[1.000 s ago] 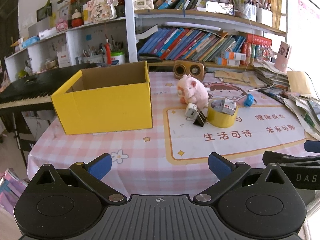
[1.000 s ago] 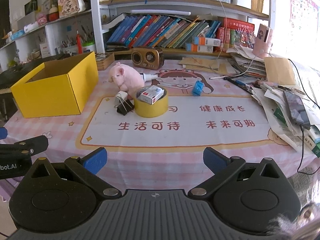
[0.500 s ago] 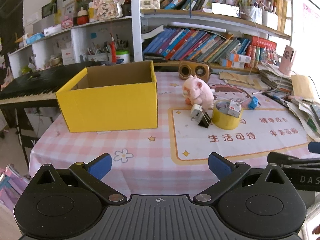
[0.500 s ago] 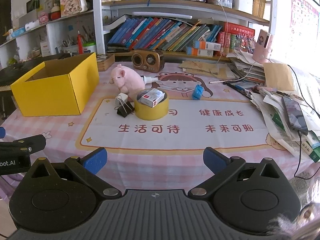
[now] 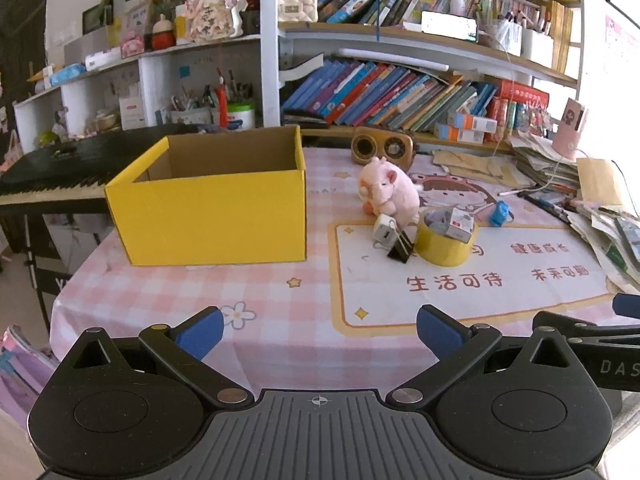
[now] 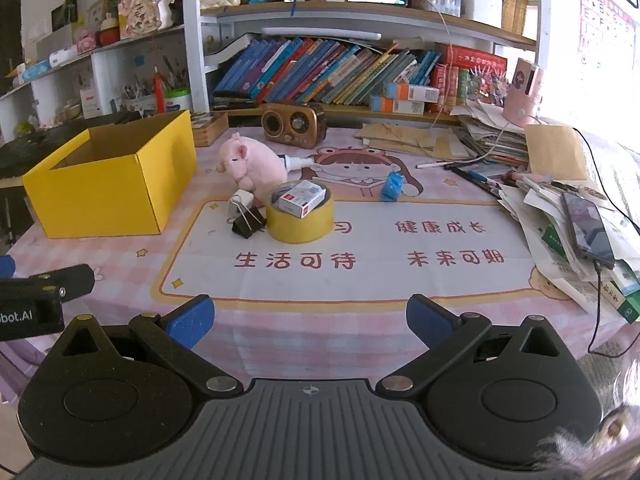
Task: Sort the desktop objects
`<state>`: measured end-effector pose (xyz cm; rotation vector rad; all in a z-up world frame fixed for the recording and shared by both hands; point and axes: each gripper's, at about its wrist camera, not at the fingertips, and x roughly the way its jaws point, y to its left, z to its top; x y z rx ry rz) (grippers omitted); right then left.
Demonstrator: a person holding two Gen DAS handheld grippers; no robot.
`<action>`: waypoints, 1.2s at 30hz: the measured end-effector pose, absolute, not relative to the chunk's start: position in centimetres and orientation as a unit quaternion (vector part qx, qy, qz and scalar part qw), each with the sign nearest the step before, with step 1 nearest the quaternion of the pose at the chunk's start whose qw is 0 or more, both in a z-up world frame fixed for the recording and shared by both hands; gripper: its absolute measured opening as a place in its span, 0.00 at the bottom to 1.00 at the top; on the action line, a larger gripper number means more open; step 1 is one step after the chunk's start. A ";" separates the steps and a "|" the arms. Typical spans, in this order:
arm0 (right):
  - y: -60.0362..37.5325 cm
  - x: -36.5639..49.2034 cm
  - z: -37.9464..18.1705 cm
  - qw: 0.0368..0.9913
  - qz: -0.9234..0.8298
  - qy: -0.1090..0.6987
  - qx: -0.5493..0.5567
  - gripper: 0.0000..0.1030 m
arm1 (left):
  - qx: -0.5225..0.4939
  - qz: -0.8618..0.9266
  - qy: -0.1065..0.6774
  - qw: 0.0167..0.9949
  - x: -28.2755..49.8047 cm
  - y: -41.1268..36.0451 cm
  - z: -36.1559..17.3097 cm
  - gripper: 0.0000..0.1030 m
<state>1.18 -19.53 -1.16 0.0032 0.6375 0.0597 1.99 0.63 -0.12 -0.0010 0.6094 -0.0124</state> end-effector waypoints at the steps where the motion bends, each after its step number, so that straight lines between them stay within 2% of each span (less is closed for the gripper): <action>1: -19.6 1.2 -1.2 0.949 0.028 0.315 0.003 1.00 | 0.001 -0.008 0.298 0.955 1.9 0.5 -0.1 1.00; 36: -19.7 0.8 -1.7 0.942 0.017 0.335 0.008 1.00 | -0.006 -0.055 0.313 0.948 2.1 0.2 -0.7 1.00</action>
